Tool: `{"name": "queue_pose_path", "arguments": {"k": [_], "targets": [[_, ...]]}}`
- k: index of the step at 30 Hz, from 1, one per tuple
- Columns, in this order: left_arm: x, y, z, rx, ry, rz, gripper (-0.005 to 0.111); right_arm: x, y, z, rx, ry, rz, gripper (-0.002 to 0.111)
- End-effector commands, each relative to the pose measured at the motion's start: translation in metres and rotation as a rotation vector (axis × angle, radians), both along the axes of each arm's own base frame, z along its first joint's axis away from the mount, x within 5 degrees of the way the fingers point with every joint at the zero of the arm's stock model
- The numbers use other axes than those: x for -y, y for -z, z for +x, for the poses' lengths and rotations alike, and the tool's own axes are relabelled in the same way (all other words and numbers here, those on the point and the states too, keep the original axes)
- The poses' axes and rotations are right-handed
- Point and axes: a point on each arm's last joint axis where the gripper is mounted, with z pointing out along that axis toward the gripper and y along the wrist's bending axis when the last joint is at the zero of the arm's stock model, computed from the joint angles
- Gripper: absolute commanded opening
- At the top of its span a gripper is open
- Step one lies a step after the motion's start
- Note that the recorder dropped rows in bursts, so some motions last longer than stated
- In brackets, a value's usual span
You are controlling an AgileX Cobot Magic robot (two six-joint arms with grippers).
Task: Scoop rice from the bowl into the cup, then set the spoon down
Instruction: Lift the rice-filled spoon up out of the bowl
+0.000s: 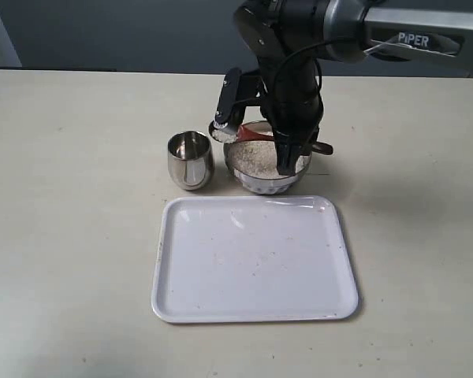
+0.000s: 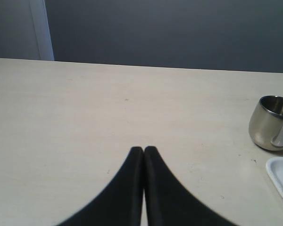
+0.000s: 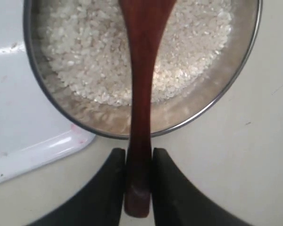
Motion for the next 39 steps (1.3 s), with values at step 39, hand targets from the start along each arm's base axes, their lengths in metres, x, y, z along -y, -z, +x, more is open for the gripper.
{"name": "queue_pose_path", "arguments": {"k": [39], "targets": [[0.000,-0.003,0.000,0.021,0.008,-0.008,0.001,-0.016,-0.005,0.014,0.019,-0.005,0.064,-0.001]]}}
